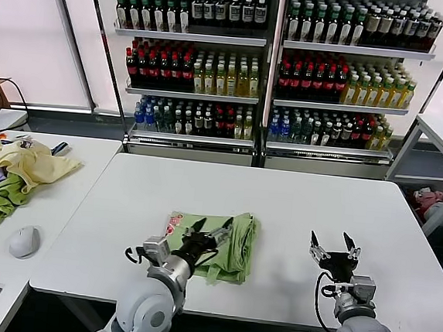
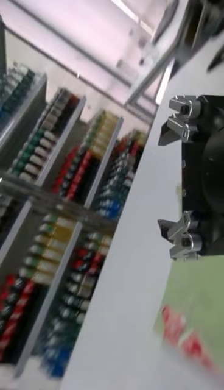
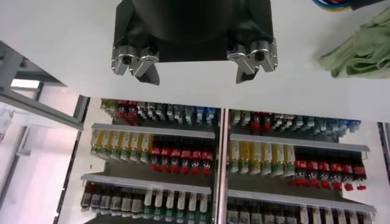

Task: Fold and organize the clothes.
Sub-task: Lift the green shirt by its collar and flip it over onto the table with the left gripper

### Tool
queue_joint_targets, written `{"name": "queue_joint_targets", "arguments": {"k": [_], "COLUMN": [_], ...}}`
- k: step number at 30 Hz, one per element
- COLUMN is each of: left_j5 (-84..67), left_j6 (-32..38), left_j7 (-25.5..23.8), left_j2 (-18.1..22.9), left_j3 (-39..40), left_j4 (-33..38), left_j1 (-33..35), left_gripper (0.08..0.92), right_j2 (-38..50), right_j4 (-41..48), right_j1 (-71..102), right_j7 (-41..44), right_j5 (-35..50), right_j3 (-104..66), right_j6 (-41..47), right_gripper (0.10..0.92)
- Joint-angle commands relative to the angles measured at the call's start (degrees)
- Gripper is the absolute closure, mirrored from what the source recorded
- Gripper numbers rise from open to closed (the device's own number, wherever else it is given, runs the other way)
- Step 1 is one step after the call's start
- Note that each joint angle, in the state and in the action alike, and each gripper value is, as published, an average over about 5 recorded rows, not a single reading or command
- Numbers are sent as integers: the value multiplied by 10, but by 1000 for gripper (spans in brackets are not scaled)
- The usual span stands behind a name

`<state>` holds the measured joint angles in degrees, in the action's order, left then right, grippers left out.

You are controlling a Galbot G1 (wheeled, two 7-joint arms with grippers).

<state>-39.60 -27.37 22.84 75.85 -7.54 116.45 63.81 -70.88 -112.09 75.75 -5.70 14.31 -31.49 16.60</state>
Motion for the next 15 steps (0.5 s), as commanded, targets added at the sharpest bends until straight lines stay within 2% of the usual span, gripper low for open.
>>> {"name": "queue_joint_targets", "arguments": {"k": [1,4,15], "left_j5": [174,194,194], "left_j6": [30,22,-30], "left_j7": [13,19,33], "left_j2": [-33,-28,-16], "left_j3": [-46,-39,-25], "left_j4": [-87,-120,-165], "left_j1": [13,10,-1], "left_gripper": [180,178,177], "right_j2": [-3,-5,-6], "right_j4": [-2,-6,-25], "right_j1": [-1,2,15], "right_j7": [0,0,-1], "right_j5": [-2,-4,-5], "right_j3": [2,2,-9], "right_j6": [0,0,1], "right_gripper": [203,203,203]}}
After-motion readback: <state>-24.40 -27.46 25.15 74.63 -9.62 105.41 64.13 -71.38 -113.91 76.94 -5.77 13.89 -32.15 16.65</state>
